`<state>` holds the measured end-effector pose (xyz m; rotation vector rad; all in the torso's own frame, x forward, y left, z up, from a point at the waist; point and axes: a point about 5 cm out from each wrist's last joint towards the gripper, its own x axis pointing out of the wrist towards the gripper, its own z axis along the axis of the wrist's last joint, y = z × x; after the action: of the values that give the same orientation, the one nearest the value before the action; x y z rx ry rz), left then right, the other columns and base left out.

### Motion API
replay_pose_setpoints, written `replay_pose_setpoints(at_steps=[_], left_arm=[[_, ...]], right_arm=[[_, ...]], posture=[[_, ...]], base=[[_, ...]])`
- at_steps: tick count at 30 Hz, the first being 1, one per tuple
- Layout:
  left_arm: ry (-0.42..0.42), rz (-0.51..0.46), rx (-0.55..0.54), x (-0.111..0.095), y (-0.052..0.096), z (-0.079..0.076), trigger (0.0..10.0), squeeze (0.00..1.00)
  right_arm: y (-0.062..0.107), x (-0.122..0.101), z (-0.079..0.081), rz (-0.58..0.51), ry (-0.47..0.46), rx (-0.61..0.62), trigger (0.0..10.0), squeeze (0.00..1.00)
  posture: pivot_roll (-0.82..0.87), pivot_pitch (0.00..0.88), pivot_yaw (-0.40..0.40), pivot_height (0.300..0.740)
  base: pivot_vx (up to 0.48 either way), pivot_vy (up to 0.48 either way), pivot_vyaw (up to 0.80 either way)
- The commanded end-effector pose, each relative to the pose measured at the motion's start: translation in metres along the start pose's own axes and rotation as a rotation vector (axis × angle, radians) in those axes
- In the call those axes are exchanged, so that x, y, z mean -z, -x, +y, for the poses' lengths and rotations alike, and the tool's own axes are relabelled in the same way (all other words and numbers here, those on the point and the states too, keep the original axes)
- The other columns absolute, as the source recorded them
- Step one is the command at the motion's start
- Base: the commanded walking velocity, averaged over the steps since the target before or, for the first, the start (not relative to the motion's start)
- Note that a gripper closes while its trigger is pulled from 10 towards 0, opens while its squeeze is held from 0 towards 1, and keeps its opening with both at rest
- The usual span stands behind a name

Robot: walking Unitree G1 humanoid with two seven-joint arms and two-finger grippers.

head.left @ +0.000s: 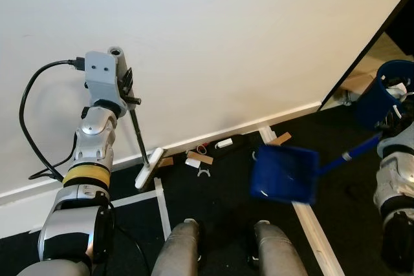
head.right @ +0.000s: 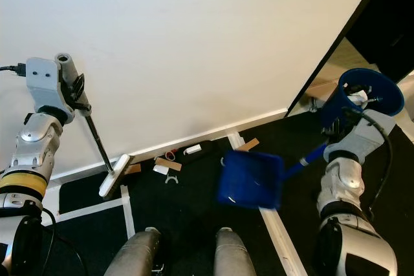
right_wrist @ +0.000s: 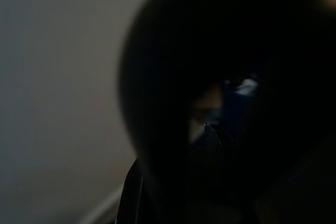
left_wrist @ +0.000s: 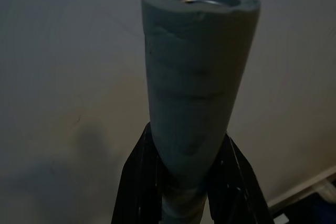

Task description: Sweep floor

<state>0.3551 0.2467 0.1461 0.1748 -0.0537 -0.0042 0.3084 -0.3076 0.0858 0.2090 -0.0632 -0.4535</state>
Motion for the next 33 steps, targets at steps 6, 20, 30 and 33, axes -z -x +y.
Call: replay_pose_setpoints(at_steps=[6, 20, 30, 33], left_arm=[[-0.011, -0.045, 0.008, -0.009, -0.003, 0.0, 10.0, 0.0], [-0.032, -0.027, 0.009, -0.002, 0.008, 0.009, 10.0, 0.0], [-0.036, -0.032, 0.036, -0.002, 0.008, 0.003, 10.0, 0.0], [-0.038, -0.031, 0.042, -0.004, 0.007, 0.003, 10.0, 0.0]], right_arm=[[0.001, 0.01, 0.019, 0.053, -0.074, -0.078, 10.0, 0.0], [0.008, 0.024, 0.013, 0.133, -0.035, -0.032, 10.0, 0.0], [0.005, 0.022, 0.014, 0.141, 0.04, -0.024, 10.0, 0.0], [0.005, 0.024, 0.015, 0.167, 0.077, -0.006, 10.0, 0.0]], posture=[[0.1, 0.149, 0.012, 0.74], [0.14, 0.193, 0.015, 0.74], [0.16, 0.205, 0.019, 0.74], [0.16, 0.225, 0.016, 0.74]], base=[[0.0, 0.0, 0.0], [0.0, 0.0, 0.0], [0.0, 0.0, 0.0], [0.0, 0.0, 0.0]])
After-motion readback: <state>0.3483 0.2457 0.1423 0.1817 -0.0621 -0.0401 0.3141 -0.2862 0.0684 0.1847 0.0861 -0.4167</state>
